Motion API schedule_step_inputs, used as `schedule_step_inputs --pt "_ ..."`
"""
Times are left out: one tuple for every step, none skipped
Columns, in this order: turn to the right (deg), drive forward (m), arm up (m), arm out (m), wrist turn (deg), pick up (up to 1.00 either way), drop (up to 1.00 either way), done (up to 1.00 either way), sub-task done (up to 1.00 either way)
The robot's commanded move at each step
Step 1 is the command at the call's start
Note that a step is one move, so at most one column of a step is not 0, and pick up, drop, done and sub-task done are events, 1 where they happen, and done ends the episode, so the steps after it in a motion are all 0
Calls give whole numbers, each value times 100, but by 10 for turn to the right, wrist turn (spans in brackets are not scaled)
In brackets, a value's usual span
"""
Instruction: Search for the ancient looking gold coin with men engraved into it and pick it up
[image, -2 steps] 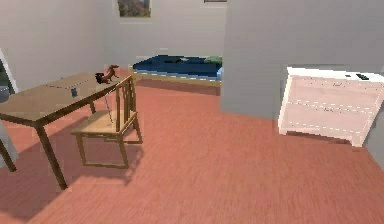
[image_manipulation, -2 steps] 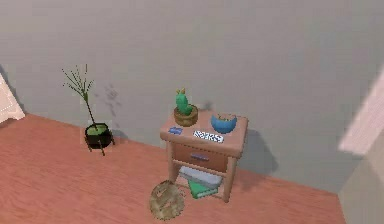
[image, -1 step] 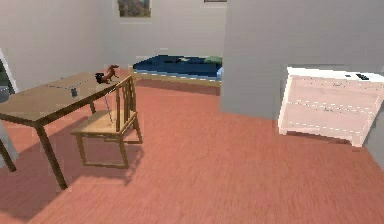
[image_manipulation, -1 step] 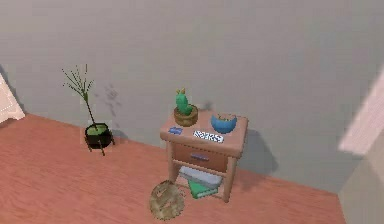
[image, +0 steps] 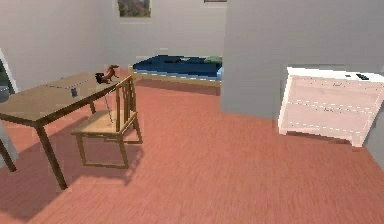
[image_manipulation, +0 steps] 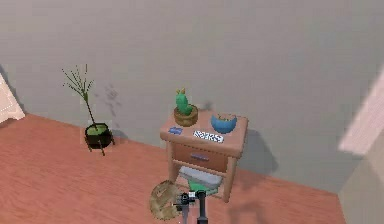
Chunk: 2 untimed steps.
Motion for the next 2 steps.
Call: schedule_step_inputs --pt "0 0 0 0 450 0 0 0 0" --pt "0 0 0 0 450 0 0 0 0"
